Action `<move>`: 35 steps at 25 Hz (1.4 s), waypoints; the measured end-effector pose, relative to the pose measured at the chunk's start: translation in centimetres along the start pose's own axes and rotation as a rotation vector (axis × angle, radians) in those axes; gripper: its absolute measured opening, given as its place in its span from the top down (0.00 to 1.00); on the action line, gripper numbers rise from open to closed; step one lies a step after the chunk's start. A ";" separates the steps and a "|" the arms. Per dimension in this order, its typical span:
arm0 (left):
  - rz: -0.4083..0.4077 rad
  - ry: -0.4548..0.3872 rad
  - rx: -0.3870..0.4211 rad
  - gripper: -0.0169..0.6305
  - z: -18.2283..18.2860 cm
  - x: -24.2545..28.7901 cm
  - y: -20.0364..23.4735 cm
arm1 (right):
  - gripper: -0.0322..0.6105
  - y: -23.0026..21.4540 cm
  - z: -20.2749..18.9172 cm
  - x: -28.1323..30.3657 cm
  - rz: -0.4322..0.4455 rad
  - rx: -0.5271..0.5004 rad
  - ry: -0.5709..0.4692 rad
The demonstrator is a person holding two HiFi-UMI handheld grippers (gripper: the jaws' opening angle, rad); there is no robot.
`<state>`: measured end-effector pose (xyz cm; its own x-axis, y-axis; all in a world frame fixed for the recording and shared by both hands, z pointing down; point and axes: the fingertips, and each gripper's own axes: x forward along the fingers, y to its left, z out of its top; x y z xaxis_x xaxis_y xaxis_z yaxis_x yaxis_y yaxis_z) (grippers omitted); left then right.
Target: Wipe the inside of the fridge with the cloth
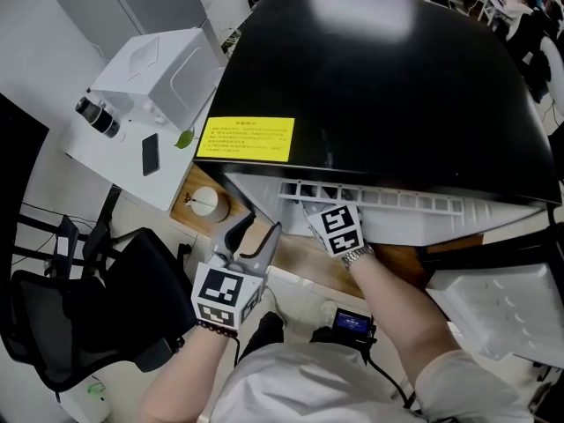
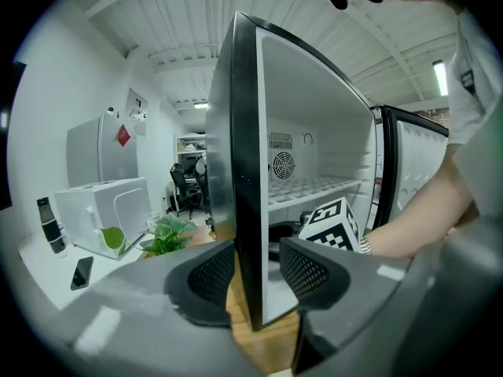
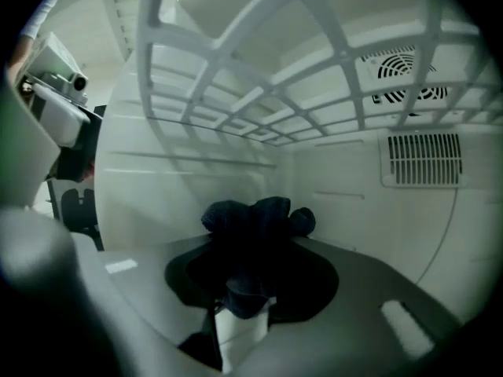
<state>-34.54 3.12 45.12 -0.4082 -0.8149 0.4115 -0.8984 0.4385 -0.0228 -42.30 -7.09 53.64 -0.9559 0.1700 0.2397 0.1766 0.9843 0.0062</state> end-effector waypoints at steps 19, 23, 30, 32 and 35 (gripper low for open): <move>0.012 -0.028 0.005 0.67 -0.1 -0.2 -0.2 | 0.75 -3.5 0.0 2.7 -0.203 -0.003 -0.037; 0.017 -0.061 0.004 0.66 0.3 0.0 -0.2 | 0.75 -3.8 0.3 2.8 -0.229 -0.018 -0.042; 0.019 -0.063 0.010 0.66 0.3 -0.1 -0.1 | 0.75 -4.9 1.0 2.8 -0.275 -0.041 -0.046; 0.018 -0.070 0.004 0.66 0.3 0.0 -0.1 | 0.75 -5.0 1.1 2.7 -0.282 -0.046 -0.047; 0.023 -0.056 0.003 0.67 0.1 -0.1 0.0 | 0.75 -4.9 1.1 2.5 -0.277 -0.049 -0.049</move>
<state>-34.53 3.11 44.96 -0.4374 -0.8243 0.3594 -0.8889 0.4567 -0.0343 -45.82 -11.40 53.14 -0.9792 -0.1021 0.1752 -0.0832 0.9902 0.1121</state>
